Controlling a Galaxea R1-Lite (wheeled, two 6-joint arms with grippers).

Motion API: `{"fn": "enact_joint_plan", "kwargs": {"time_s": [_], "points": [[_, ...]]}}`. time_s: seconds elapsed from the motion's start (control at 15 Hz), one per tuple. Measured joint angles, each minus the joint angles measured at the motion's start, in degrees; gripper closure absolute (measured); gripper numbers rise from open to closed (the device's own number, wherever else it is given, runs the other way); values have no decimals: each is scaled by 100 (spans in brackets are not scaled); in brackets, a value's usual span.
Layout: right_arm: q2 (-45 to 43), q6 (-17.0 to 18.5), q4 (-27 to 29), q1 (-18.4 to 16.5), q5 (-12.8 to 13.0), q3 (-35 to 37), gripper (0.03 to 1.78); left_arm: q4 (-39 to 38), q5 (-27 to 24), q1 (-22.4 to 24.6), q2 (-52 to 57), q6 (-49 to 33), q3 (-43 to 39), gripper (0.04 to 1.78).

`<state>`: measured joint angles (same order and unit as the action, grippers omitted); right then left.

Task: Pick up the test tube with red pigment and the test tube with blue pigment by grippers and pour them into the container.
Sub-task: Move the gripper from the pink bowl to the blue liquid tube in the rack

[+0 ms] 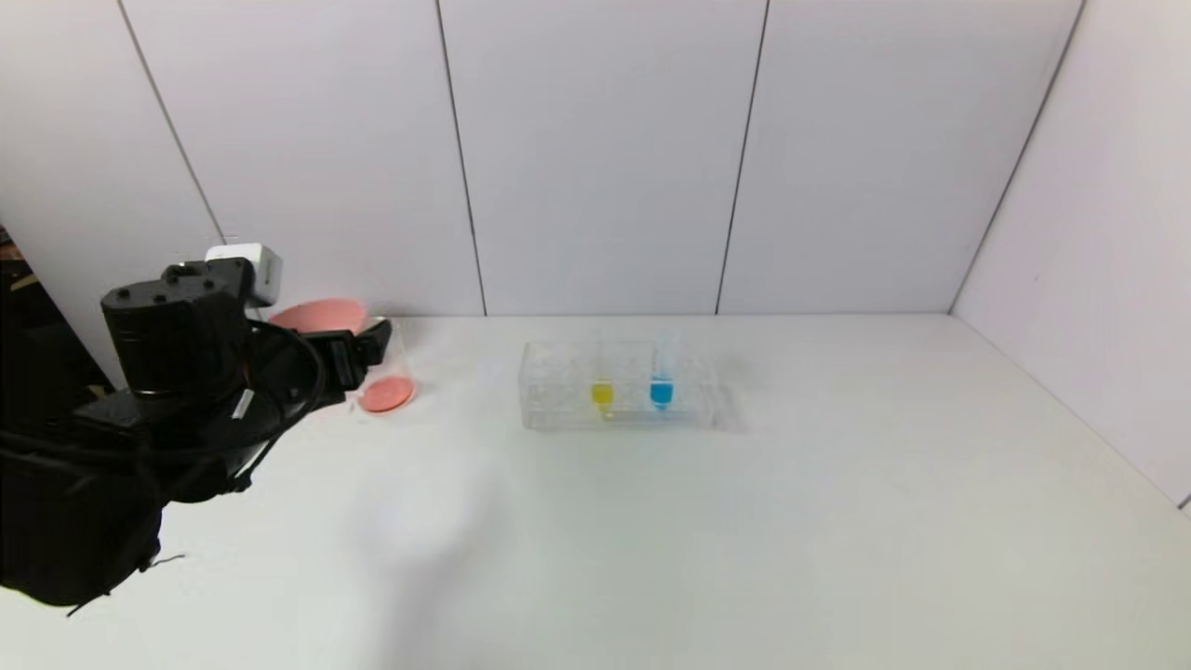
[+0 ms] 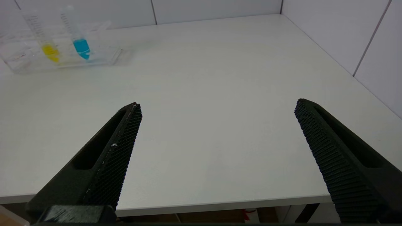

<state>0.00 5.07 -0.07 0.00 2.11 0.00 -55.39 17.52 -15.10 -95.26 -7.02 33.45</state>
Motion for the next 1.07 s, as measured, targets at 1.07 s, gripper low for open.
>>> {"fn": "enact_joint_plan", "kwargs": {"time_s": [1.07], "points": [[0, 0, 0, 0, 0, 0, 4, 683, 4091, -4484, -2571, -549, 3199, 6]]}}
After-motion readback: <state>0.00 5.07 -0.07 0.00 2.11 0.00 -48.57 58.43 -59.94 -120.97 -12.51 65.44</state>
